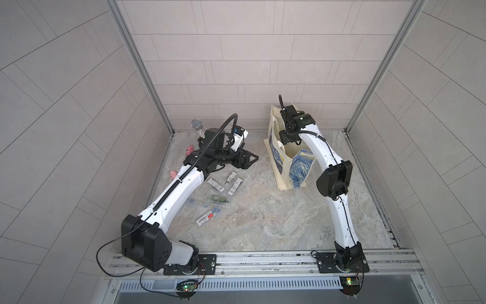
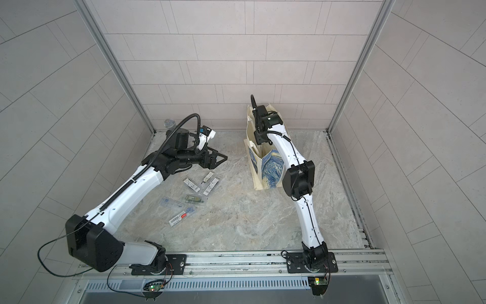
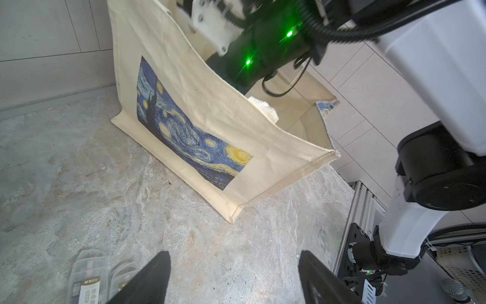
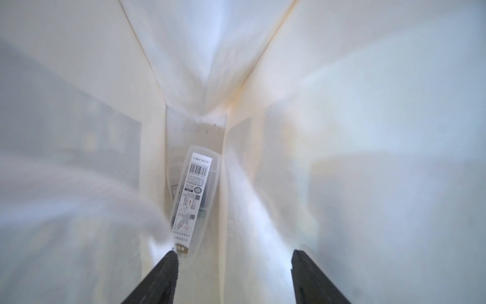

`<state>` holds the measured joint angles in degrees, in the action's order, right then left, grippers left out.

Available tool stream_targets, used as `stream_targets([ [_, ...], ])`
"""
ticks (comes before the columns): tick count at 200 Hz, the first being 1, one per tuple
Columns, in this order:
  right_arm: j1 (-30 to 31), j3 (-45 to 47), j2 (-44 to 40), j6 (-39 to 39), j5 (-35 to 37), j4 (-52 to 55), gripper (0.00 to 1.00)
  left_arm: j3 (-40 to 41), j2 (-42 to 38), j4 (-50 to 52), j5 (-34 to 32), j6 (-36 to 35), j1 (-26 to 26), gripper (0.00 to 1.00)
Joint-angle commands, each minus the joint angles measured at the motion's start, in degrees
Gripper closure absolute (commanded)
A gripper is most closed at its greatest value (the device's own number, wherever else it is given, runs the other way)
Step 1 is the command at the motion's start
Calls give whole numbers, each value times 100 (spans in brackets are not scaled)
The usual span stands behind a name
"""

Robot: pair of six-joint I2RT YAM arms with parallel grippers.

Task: Put the compass set into the canvas bag
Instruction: Place the compass set in the canvas bag, then pick up the compass set at the center of the board.

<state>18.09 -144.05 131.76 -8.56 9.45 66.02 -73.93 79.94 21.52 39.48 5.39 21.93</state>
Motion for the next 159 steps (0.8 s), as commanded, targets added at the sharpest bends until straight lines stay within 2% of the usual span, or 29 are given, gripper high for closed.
stream_targets([
  [1,-7,-137,-633,75,108,171,29,11,-50,88,-61,-91,14,18],
  [26,74,-2,-1310,124,-179,206,28,-79,-49,373,-281,-167,13,18],
  [50,389,699,-2265,221,-420,-66,28,-328,-94,1478,-1353,-500,0,18],
  [81,915,2648,-3878,338,-478,-1164,28,-220,-254,2571,-2551,-411,4,18],
  [105,1193,4124,-5041,131,-996,-2019,27,459,-398,2603,-3169,120,9,19],
  [132,1708,5188,-5651,79,-1399,-2426,27,1219,-213,2170,-3248,604,5,19],
  [159,2227,5939,-5949,133,-1532,-2539,27,1385,259,1786,-3010,650,51,21],
])
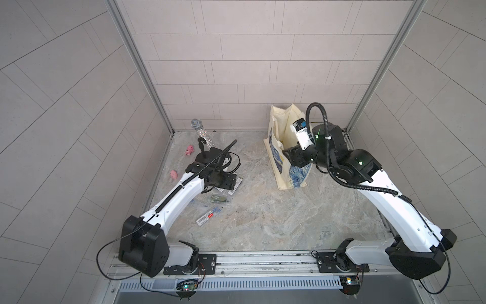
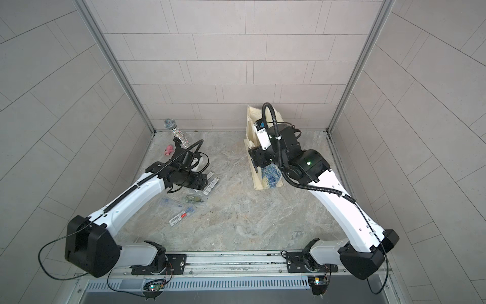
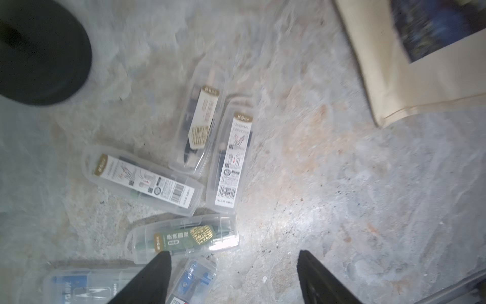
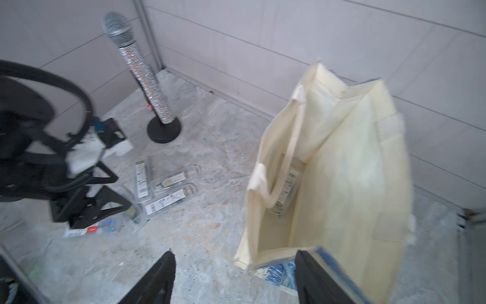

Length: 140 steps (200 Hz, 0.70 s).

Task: Put the compass set into the canvas bag
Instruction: Pick up the compass set at the center of the board.

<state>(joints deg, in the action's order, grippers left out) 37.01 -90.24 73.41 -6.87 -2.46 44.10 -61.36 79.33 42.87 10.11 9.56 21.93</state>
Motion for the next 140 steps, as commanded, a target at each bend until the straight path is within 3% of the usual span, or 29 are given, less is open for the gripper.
stream_targets([
  [1,338,585,-123,-34,-346,-352,27,135,338,-381,-76,231,54,21],
  [31,377,1184,-460,-1,-360,-411,27,111,996,-719,-210,180,212,25],
  [91,377,1351,-657,107,-264,-430,26,-39,1876,-831,-526,-91,395,29],
  [140,377,1378,-630,106,-278,-470,26,-208,2307,-827,-686,-209,412,28],
])
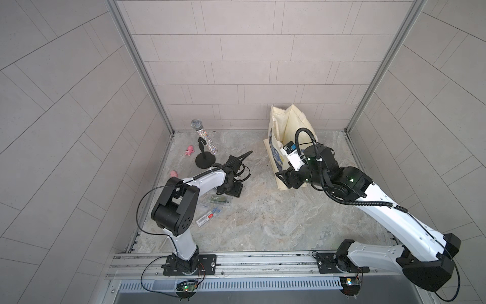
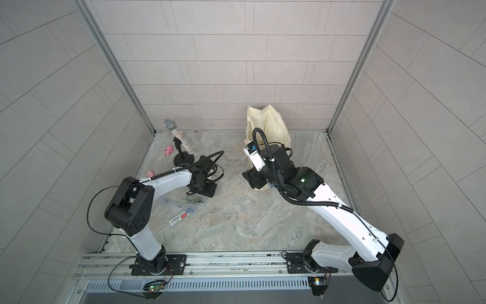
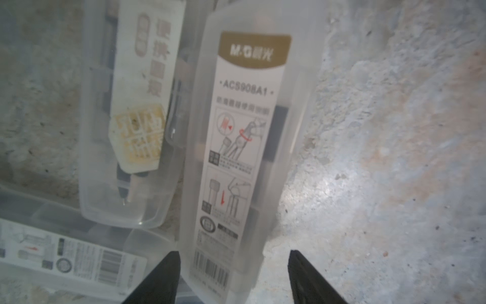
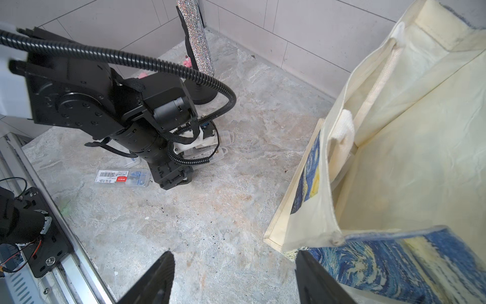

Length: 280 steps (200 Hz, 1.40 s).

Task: Put the compass set into the canvas bag
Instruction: Pick up the compass set at the center of the board.

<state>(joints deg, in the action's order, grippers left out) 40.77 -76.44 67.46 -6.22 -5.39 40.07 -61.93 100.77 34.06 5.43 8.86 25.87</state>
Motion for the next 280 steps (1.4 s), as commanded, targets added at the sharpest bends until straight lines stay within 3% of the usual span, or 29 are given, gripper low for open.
stream_targets([
  [1,1,-2,-38,46,13,-69,26,-152,167,55,-231,-139,17,28],
  [74,1,7,-1,61,46,-63,25,-350,539,-9,-179,-184,23,30],
  [96,1,33,-33,68,90,-85,25,-248,486,-51,-270,-25,39,38],
  [115,1,85,-62,63,133,-114,25,-30,281,-233,-249,85,42,47],
  [195,-33,77,-49,-44,304,-129,25,265,-751,-583,159,212,63,64],
  [280,-473,-434,512,-702,-344,-366,24,814,-2420,-1587,596,429,142,66],
])
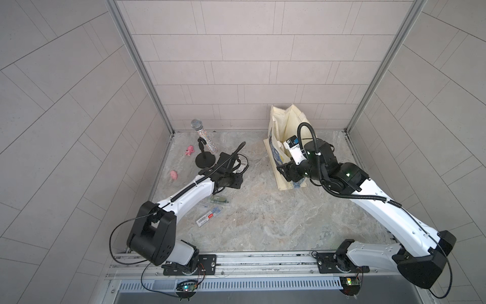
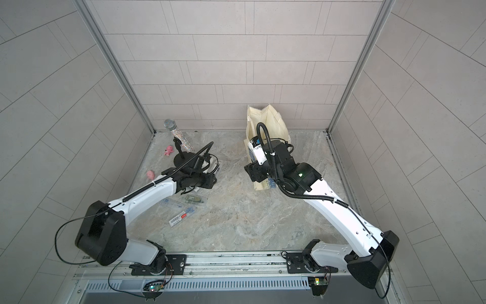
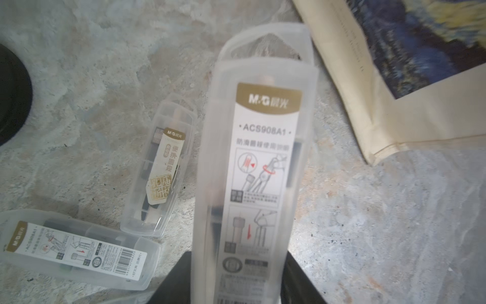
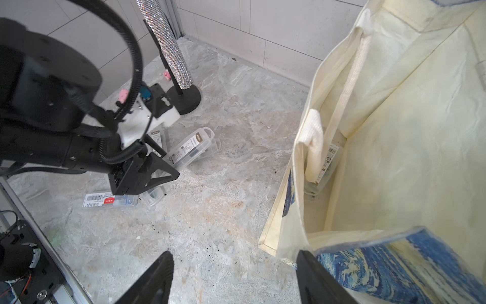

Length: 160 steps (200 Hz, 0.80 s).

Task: Put the compass set into the canvas bag
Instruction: Pick up the compass set at the center of the board, then place the compass set in the canvas bag.

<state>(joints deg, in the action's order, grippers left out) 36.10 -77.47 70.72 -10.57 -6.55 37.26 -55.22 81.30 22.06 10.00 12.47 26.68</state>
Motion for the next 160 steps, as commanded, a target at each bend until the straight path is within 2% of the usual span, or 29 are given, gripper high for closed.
stream_targets([
  [1,-6,-339,196,-269,-231,-77,24,148,-496,-400,137,70,59,67],
  [34,-15,-752,489,-373,-410,90,24,241,-1035,-699,196,67,134,67],
  [92,-19,-1481,1084,-763,-587,500,24,417,-1435,-1488,351,-52,386,68],
  [134,-14,-1702,1344,-970,-1008,443,24,687,-1596,-2273,251,-204,657,69],
  [160,-11,-1836,1527,-1259,-1443,204,25,644,-1711,-2312,152,-309,784,70],
])
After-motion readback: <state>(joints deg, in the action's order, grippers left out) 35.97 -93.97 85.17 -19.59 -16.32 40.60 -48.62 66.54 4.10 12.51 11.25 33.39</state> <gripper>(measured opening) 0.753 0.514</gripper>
